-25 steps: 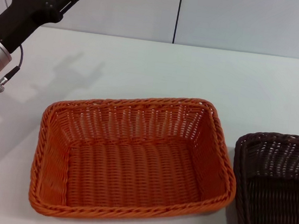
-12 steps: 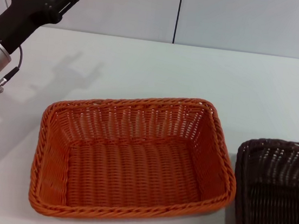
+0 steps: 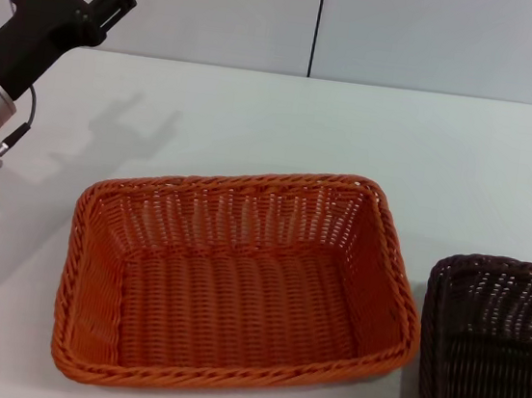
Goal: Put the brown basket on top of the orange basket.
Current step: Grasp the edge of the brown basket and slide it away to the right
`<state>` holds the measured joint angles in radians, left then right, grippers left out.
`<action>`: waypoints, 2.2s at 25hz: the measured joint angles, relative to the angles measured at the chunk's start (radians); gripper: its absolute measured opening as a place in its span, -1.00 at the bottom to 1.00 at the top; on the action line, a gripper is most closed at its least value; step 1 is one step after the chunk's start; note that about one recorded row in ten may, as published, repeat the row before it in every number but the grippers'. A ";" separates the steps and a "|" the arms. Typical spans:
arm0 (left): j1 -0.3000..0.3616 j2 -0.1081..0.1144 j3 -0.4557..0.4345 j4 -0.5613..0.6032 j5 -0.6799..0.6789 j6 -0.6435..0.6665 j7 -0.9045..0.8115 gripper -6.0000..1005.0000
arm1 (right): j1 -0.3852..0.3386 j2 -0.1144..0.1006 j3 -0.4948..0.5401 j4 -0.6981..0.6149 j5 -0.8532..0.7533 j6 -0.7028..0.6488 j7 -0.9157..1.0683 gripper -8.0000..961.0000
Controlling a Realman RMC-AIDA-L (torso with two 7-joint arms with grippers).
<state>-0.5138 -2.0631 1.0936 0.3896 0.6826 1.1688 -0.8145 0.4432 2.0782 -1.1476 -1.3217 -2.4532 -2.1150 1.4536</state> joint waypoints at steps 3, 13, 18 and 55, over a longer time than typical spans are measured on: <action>0.003 0.001 0.000 0.000 0.000 0.000 0.000 0.43 | 0.006 -0.003 0.039 -0.001 0.005 0.005 -0.002 0.42; 0.005 0.002 0.000 0.000 0.000 0.000 0.000 0.43 | 0.035 -0.008 0.263 -0.112 0.065 0.040 0.007 0.42; 0.005 0.002 0.000 0.000 0.000 0.005 0.000 0.43 | 0.087 -0.026 0.377 -0.181 0.094 0.048 0.054 0.42; 0.028 0.004 0.000 -0.002 0.003 -0.011 0.000 0.43 | 0.181 -0.074 0.345 0.208 -0.177 0.448 0.027 0.02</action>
<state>-0.4862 -2.0589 1.0937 0.3873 0.6857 1.1582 -0.8145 0.6239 2.0038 -0.8021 -1.1139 -2.6300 -1.6671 1.4806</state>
